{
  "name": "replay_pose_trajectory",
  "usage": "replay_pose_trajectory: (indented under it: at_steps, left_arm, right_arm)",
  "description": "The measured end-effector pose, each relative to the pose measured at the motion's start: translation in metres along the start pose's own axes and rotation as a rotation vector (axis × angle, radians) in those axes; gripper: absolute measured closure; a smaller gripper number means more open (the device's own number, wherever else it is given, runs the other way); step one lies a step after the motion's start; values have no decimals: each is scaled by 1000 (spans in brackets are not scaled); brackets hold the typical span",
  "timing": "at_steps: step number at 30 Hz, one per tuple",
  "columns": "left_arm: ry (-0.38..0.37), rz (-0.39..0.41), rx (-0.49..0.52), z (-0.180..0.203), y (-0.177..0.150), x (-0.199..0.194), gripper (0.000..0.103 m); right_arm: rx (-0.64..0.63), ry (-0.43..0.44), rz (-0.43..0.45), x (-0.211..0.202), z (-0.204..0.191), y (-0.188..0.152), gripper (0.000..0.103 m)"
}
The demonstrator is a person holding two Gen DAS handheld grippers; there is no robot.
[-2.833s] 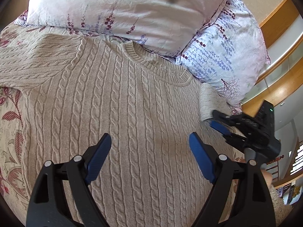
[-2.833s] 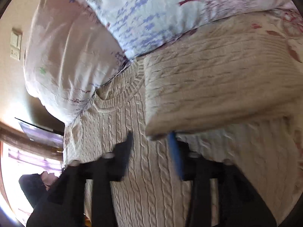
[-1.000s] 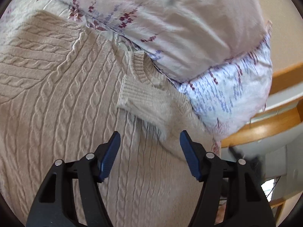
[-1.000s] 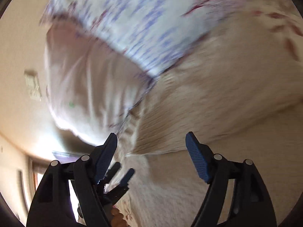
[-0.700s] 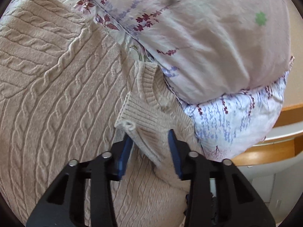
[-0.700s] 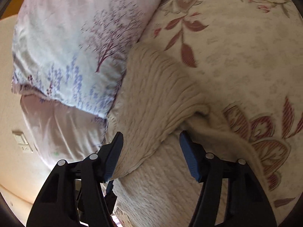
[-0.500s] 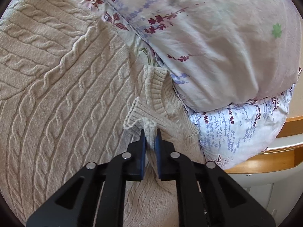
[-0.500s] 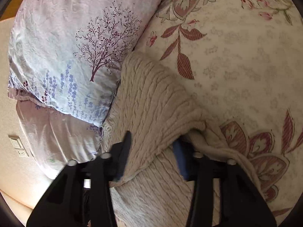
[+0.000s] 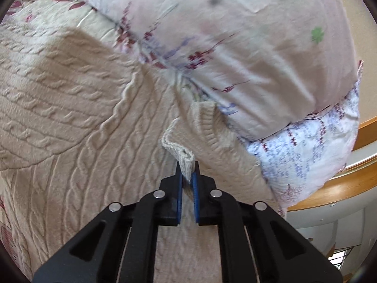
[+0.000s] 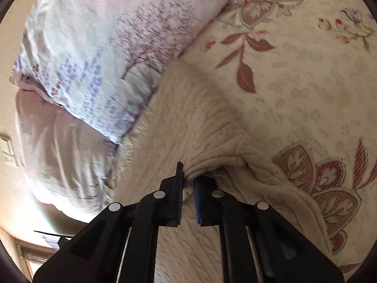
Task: Fold small clothes
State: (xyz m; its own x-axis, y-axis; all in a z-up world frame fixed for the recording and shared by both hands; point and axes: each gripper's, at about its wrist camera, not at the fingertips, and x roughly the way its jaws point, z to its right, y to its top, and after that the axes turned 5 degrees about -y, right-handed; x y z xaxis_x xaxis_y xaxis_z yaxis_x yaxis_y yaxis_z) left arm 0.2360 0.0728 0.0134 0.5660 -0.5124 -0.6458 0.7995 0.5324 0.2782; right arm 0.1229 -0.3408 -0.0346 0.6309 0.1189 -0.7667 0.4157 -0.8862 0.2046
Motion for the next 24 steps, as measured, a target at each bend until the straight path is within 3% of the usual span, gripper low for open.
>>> replay_pose_trajectory:
  at_steps: [3,5,7,9,11,12,16,19,22,24]
  left_arm:
    - [67,-11,29,-5,-2,6,95]
    - [91,-19,37,-9,-3,10,95]
    - [99,-11,42,-9,-4,9,92]
    - [92,-10,31,-9,-3,8,90]
    - [84,9,12,-11,-4,1,83]
    - [80,24,1,-11,-5,-4,76]
    - [48,99,-88,-23,-12,-44,60]
    - [8,151,-152,-44,-18,-82,54]
    - [-27,193,-205,-81,-11,-123,54]
    - [-10,229,-246,-112,2,-151,54]
  right_arm:
    - [-75,-59,8,-2,-9,-3,94]
    - [-143,-101,22,-9,-19,-8,89]
    - [-214,-108,35,-21,-29,-16,71]
    - [-288,-82,108,-40,-41,-23,60]
    - [-366,-68,149,-45,-55,-21,52]
    - [-406,-76,127,-39,-63,-16,48]
    - [-451,-111,18,-7,-72,-5,48]
    - [-518,-198,-38,19,-77,-12,48]
    - [-483,-197,4,11,-82,-22,45]
    - [-401,-174,26,3,-81,-31,43]
